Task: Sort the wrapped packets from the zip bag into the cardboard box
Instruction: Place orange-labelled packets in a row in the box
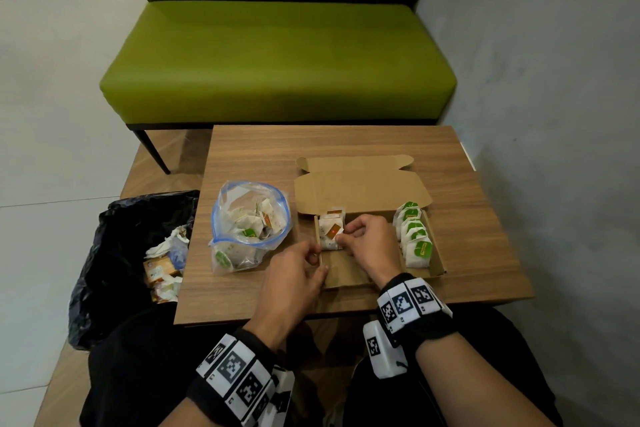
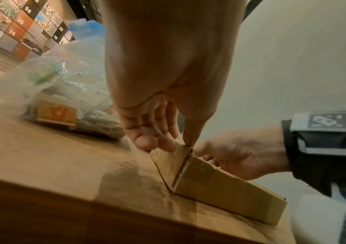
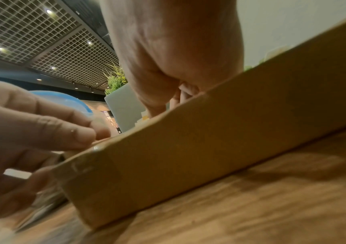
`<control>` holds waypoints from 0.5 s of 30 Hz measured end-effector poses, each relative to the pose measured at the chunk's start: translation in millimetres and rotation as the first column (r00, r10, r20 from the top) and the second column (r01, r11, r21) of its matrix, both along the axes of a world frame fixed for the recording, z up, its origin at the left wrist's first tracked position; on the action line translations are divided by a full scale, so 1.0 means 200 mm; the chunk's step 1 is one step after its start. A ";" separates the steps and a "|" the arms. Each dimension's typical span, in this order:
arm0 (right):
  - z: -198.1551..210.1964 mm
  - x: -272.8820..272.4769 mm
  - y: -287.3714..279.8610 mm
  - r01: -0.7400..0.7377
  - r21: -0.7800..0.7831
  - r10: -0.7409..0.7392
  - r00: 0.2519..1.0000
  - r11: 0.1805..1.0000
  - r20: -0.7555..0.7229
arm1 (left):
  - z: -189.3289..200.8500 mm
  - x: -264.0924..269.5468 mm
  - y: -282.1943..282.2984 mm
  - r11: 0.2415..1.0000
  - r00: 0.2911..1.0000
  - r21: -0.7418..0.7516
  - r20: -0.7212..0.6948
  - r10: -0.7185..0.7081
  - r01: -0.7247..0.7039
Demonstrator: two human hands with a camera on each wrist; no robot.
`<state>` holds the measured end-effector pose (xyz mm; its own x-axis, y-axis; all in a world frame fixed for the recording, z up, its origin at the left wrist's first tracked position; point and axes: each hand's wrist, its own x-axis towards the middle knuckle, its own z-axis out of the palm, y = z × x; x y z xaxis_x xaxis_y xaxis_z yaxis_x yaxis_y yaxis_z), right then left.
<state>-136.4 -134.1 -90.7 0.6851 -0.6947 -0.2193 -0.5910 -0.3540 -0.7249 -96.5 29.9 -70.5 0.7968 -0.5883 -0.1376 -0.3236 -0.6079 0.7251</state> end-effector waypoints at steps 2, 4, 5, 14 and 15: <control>-0.01 -0.01 -0.01 0.009 0.021 -0.008 1.000 1.000 -0.008 | 0.00 0.00 0.01 1.000 1.000 -0.003 0.013 0.001 -0.001; -0.02 -0.01 -0.01 -0.003 0.022 0.003 1.000 1.000 -0.028 | 0.00 0.01 0.01 1.000 1.000 0.009 0.026 0.006 -0.006; -0.02 -0.01 0.00 -0.012 0.017 0.013 0.999 1.000 -0.040 | 0.00 0.01 0.01 1.000 0.999 0.018 0.033 0.005 -0.006; 0.01 0.00 0.01 -0.064 -0.047 0.064 0.998 0.997 -0.003 | 0.01 0.00 0.01 1.000 0.998 0.027 0.059 -0.011 0.010; 0.01 0.00 0.02 -0.056 -0.056 0.057 0.998 0.997 0.006 | 0.01 0.00 0.01 1.000 0.998 0.027 0.059 -0.012 0.010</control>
<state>-135.6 -131.0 -88.4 0.7250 -0.6659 -0.1760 -0.5634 -0.4265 -0.7076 -96.3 31.3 -69.3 0.7976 -0.5938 -0.1062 -0.3720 -0.6228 0.6883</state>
